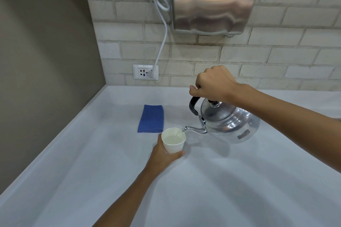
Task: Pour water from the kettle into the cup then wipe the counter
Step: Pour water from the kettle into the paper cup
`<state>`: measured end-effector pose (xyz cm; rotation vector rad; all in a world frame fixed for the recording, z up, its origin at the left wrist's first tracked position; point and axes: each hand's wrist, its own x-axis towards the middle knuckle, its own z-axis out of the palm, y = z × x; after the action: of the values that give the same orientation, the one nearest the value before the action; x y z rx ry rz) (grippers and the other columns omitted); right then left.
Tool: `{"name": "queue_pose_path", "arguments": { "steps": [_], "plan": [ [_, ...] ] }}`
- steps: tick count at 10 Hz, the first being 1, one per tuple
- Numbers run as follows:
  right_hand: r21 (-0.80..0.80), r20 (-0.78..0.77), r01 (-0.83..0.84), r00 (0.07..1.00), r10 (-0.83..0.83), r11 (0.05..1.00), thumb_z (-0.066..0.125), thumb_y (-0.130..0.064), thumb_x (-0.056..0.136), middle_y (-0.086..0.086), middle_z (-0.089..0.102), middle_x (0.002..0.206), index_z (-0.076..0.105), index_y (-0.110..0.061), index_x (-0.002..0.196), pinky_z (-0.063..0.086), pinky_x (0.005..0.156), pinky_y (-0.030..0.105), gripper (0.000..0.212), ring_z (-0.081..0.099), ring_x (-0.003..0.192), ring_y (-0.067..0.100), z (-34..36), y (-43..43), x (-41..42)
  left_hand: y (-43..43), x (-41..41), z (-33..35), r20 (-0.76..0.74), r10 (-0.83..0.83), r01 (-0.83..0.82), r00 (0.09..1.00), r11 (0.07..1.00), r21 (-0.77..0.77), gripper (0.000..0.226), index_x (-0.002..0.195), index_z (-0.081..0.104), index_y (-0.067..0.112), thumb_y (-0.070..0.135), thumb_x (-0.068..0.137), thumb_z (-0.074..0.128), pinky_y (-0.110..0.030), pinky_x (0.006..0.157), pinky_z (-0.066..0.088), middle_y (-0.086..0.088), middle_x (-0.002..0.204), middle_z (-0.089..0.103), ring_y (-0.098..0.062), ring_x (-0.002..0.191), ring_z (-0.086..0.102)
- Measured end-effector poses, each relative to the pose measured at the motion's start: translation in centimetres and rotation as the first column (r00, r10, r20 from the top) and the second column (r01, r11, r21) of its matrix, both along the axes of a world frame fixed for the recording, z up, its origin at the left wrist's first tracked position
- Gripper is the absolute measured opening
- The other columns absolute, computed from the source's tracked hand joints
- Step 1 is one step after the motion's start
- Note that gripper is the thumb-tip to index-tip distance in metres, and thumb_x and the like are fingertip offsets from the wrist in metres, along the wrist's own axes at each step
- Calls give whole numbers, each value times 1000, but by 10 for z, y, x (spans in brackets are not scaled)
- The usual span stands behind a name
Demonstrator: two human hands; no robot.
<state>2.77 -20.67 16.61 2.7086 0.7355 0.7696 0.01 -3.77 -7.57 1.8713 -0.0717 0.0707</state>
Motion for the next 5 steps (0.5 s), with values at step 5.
{"name": "queue_pose_path", "arguments": {
  "steps": [5],
  "plan": [
    [-5, -11, -11, 1000, 11, 1000, 49, -33, 83, 0, 21, 39, 21, -13, 42, 14, 44, 23, 54, 16, 39, 17, -5, 0, 2, 0, 0, 1, 2, -1, 1, 1000, 1000, 10, 81, 118, 35, 39, 42, 55, 85, -23, 81, 43, 14, 113, 55, -13, 104, 54]
  ]
}}
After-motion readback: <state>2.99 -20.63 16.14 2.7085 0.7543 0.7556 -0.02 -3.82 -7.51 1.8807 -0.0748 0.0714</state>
